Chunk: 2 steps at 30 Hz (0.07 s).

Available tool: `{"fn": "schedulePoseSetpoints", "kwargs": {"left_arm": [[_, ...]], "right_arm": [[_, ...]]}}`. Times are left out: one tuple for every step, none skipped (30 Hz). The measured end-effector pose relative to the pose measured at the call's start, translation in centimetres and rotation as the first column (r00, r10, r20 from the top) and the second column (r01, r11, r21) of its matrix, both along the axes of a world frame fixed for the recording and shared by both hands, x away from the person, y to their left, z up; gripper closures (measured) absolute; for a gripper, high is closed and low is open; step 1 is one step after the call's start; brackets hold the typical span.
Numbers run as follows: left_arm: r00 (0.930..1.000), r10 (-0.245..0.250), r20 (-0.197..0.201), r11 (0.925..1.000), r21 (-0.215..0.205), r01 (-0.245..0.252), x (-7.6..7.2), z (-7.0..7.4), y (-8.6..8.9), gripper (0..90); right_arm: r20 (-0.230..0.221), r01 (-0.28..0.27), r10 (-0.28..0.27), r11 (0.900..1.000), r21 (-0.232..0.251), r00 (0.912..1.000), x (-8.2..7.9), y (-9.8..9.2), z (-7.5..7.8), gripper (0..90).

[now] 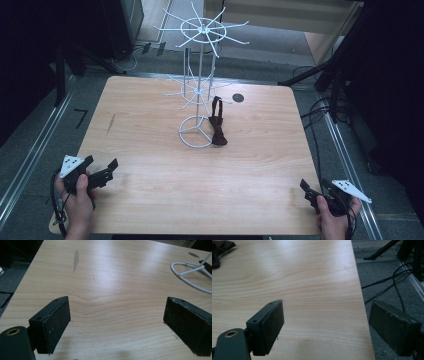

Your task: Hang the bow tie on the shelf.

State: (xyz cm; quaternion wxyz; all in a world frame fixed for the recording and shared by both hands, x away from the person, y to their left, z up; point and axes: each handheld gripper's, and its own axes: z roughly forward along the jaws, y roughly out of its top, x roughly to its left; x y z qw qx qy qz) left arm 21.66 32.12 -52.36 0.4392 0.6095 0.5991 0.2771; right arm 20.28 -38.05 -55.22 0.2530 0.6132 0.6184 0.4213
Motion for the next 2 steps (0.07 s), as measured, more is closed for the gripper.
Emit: {"fn": "schedulePoseSetpoints", "kwargs": {"left_arm": [[1.0000, -0.001, 0.001, 1.0000, 0.000, 0.001, 0.00, 0.00, 0.01, 7.9], [1.0000, -0.001, 0.001, 1.0000, 0.000, 0.001, 0.00, 0.00, 0.01, 7.9]], "right_arm": [[-0.003, 0.001, -0.001, 1.000, 0.009, 1.0000, -0.03, -0.06, 0.00, 13.0], [-0.001, 0.001, -0.001, 1.000, 0.012, 1.0000, -0.03, -0.08, 0.00, 13.4]]}}
